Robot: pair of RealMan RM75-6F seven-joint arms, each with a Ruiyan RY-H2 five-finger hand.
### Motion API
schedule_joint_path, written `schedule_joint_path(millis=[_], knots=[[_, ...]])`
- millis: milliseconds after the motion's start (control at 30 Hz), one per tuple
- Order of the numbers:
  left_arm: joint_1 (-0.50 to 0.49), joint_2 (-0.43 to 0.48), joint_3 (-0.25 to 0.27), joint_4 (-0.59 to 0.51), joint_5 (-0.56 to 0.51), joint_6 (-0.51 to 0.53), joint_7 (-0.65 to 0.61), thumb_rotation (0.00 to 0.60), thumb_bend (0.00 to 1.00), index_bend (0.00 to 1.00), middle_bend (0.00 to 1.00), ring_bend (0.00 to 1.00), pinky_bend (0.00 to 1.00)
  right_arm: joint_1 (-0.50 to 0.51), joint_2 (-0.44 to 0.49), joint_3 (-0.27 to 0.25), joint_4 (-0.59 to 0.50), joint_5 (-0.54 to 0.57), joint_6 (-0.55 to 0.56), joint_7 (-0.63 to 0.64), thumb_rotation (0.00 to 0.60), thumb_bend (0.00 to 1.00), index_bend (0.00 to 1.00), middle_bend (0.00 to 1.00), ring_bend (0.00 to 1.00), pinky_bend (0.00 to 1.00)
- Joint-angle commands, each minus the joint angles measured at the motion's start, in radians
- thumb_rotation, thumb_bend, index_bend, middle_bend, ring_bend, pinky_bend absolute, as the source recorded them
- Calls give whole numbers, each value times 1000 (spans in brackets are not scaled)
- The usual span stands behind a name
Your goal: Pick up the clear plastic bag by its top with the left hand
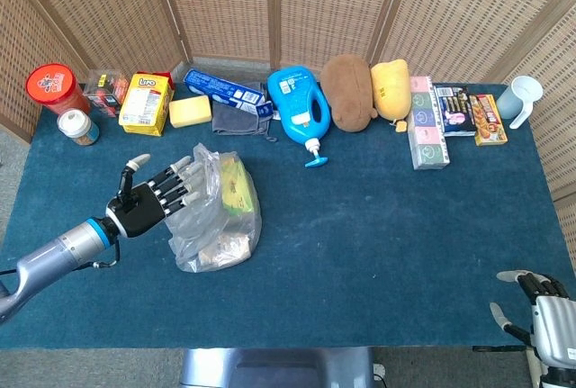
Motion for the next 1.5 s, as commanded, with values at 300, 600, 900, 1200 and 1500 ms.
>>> schedule_joint_path(millis=[300,600,900,1200,1500], knots=[[-46,9,-9,-38,32,20,-31,129,412,0,10,0,253,-10,3,-1,8,-2,16,16,597,289,376,404,359,253],[-61,-12,9,-25,30,22,-60,118,412,0,4,0,253,-17,3,-2,14,-5,25,26,599,289,376,404,359,253],[-85,-41,11,3,8,-1,-79,117,413,0,3,0,253,-22,5,-4,10,-10,30,22,600,290,376,404,358,253],[-146,-70,-36,22,-44,-67,-107,115,413,0,4,0,253,-34,8,-11,5,-16,44,24,599,289,376,408,358,253],[-176,-97,-96,26,-138,-150,-136,49,412,0,6,0,350,-44,13,-11,4,-20,59,29,598,289,376,408,358,253]])
